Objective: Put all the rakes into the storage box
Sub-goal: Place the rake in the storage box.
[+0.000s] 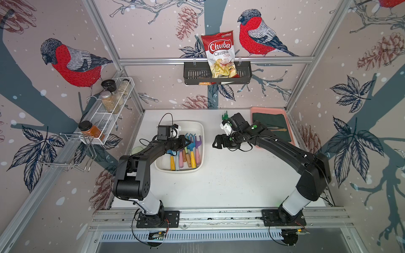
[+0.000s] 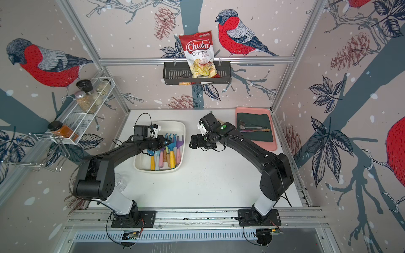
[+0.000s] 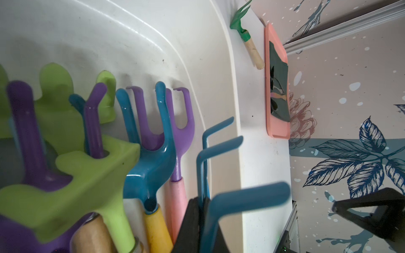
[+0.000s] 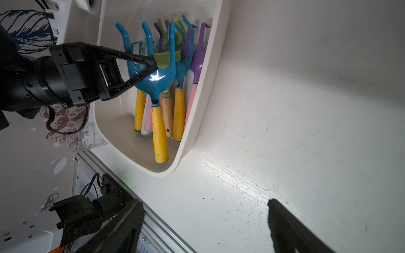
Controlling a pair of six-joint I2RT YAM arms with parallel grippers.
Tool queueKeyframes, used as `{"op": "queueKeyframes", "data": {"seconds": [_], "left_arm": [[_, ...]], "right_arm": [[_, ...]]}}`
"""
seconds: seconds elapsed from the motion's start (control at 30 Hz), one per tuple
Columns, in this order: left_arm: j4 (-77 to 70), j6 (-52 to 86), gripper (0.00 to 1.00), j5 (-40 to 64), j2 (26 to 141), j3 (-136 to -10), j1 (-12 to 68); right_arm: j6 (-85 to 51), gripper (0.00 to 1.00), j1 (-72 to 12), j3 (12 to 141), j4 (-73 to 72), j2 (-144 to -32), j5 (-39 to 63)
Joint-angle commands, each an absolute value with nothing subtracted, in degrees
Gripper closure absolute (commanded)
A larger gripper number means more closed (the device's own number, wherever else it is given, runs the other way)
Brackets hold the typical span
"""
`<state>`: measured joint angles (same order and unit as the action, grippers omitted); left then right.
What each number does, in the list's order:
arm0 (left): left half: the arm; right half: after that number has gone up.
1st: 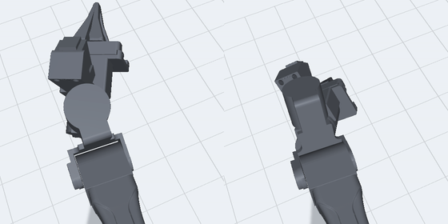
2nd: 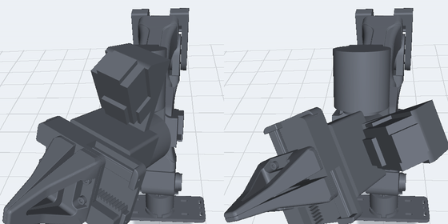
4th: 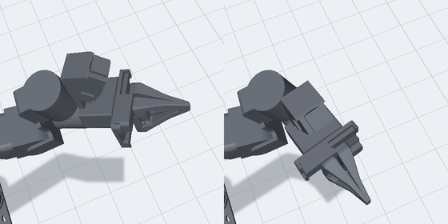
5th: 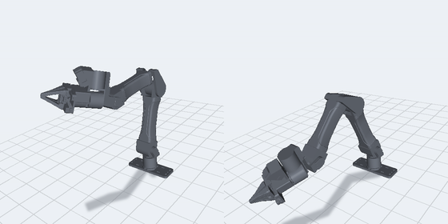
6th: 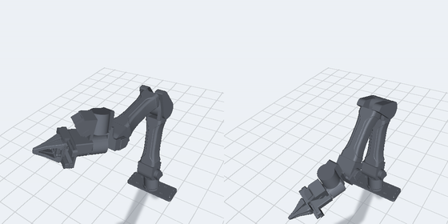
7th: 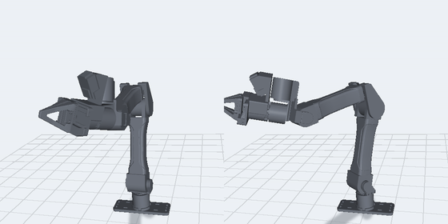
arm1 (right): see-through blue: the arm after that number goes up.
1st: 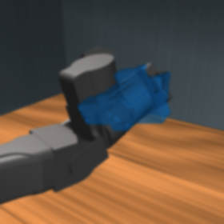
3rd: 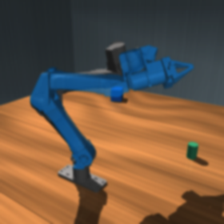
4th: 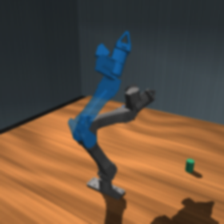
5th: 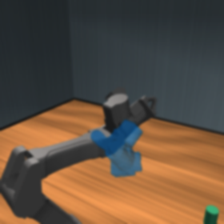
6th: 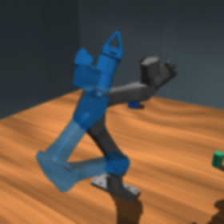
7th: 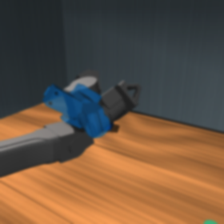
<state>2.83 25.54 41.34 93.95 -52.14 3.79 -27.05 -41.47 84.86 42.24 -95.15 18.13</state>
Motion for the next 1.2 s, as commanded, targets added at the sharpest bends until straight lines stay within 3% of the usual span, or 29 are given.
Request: {"op": "queueKeyframes", "data": {"seconds": [0.0,0.37,0.57,0.87,0.97,1.07,1.17], "left_arm": [[5.0,22.0,1.0,40.9,95.81,-53.66,3.52],[3.59,21.61,0.99,41.76,100.04,-55.23,3.52],[4.31,20.63,0.86,40.37,100.42,-55.02,3.52],[5.18,20.53,0.76,38.49,99.96,-55.01,3.51],[6.19,20.76,0.62,37.21,98.59,-55.02,3.43],[6.67,21.93,0.41,35.04,96.26,-54.67,3.43],[7.1,23.0,0.35,34.14,93.6,-54.62,3.43]], "right_arm": [[-26.55,0.09,-40.83,83.92,42.36,-94.24,17.21],[-25.98,0.09,-40.29,84.55,43.1,-94.1,17.45],[-25.71,0.09,-40.0,83.86,43.49,-93.51,17.1],[-25.23,0.09,-38.87,83.36,43.58,-93.1,16.67],[-24.17,0.09,-37.97,83.41,44.42,-93.35,14.13],[-22.54,0.09,-36.17,84.75,47.26,-95.21,8.26],[-20.07,0.09,-34.19,86.72,49.15,-97.83,2.23]]}}
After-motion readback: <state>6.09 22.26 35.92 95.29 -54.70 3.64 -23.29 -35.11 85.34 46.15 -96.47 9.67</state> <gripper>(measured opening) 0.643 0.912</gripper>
